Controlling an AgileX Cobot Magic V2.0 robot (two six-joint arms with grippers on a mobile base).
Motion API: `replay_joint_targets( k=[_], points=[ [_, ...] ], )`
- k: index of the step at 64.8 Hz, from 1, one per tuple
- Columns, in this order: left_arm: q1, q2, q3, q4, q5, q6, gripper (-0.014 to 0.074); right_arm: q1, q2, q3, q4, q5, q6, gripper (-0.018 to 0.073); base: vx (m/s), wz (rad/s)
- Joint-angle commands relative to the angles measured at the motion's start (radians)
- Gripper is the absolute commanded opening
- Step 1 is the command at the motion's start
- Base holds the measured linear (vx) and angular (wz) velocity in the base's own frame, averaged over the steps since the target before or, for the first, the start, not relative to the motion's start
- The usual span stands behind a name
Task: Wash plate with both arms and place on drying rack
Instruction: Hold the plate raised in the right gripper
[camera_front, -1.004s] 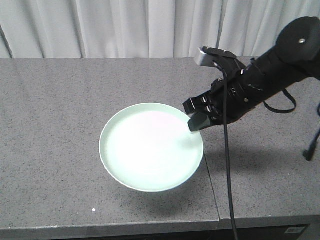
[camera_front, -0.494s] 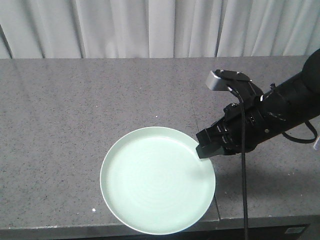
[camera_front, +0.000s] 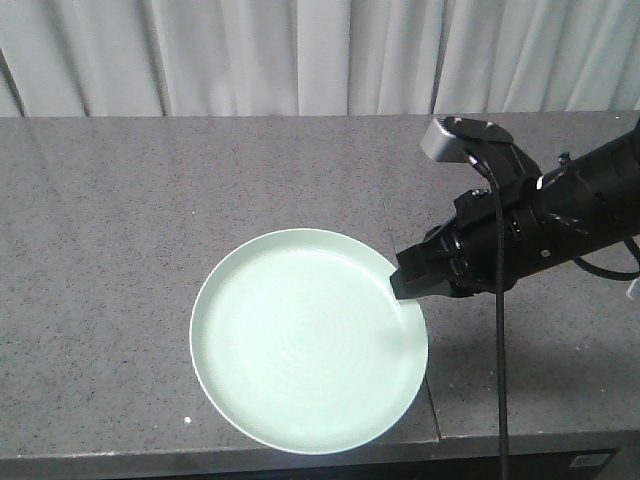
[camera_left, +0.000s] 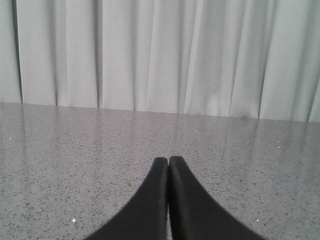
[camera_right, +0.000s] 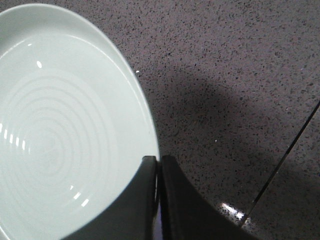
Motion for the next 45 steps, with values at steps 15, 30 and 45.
replay_joint_targets(
  k=[15, 30, 45],
  points=[
    [0.001, -0.014, -0.029, -0.002, -0.071, -0.008, -0.0006, -0.002, -0.033, -0.024, 0.045, -0.019, -0.012, -0.0001, 0.0, 0.0],
    [0.001, -0.014, -0.029, -0.002, -0.071, -0.008, -0.0006, -0.002, -0.033, -0.024, 0.044, -0.019, -0.012, -0.0001, 0.0, 0.0],
    [0.001, -0.014, -0.029, -0.002, -0.071, -0.008, -0.0006, -0.002, -0.033, -0.024, 0.044, -0.019, -0.012, -0.0001, 0.0, 0.0]
  ],
)
